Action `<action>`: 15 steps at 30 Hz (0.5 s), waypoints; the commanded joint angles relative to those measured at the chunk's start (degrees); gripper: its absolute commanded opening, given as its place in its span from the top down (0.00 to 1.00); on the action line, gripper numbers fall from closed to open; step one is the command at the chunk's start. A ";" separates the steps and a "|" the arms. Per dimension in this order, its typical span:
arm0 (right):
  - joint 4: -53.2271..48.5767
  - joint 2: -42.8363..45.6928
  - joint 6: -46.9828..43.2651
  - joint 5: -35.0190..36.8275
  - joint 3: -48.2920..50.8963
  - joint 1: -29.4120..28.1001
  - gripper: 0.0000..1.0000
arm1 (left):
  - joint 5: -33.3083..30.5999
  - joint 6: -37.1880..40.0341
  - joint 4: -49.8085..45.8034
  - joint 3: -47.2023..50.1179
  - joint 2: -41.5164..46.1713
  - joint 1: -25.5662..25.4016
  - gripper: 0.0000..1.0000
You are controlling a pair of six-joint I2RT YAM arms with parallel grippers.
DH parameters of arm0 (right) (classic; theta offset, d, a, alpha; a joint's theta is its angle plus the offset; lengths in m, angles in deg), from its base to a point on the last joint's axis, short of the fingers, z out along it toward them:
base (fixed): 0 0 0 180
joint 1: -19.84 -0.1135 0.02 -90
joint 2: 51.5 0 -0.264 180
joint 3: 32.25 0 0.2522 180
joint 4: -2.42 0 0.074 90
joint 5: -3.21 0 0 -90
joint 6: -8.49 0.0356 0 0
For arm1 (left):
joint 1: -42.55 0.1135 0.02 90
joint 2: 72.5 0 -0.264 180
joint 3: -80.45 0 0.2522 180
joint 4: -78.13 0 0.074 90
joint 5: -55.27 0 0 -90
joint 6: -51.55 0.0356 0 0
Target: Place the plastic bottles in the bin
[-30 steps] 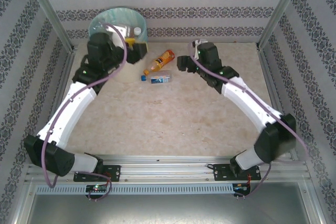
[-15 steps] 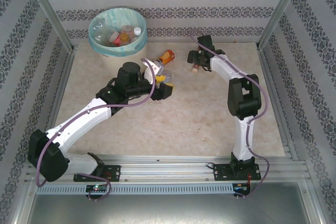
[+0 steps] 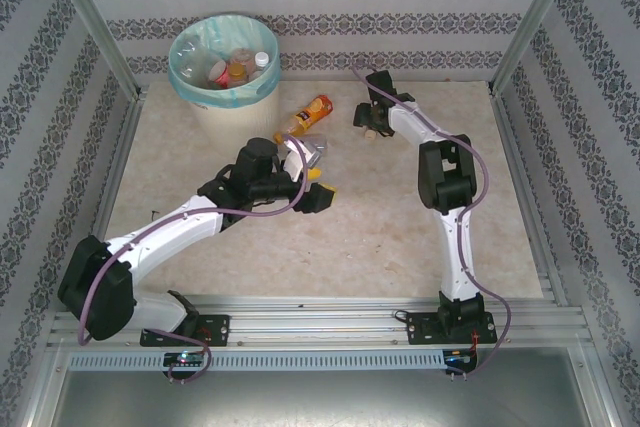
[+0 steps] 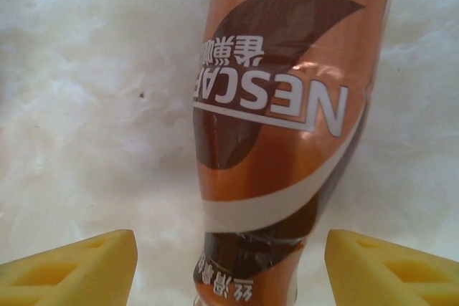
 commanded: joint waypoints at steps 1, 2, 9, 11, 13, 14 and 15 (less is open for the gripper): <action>-3.41 -1.76 1.09 1.90 -2.71 0.57 0.31 | 0.14 0.15 4.52 0.62 -0.09 -0.60 0.22; -3.74 -2.03 1.15 1.85 -2.98 0.59 0.32 | -0.18 0.15 4.62 0.68 -0.03 -0.60 0.22; -4.18 -2.35 1.45 0.09 -2.13 1.57 0.39 | -2.51 0.99 4.74 1.29 0.69 -0.55 0.14; -3.82 -1.93 1.42 -0.98 -1.37 1.92 0.43 | -2.68 0.98 4.53 1.06 0.86 -0.53 0.12; -3.32 -1.45 1.49 -1.97 -0.54 2.25 0.48 | -2.83 1.03 4.62 0.89 0.96 -0.52 0.11; -3.18 -1.27 1.48 -2.71 -0.17 2.36 0.50 | -2.79 1.07 4.51 0.68 0.99 -0.58 0.11; -3.09 -0.95 1.42 -3.22 0.10 2.44 0.51 | -2.92 1.12 4.42 0.48 0.96 -0.52 0.11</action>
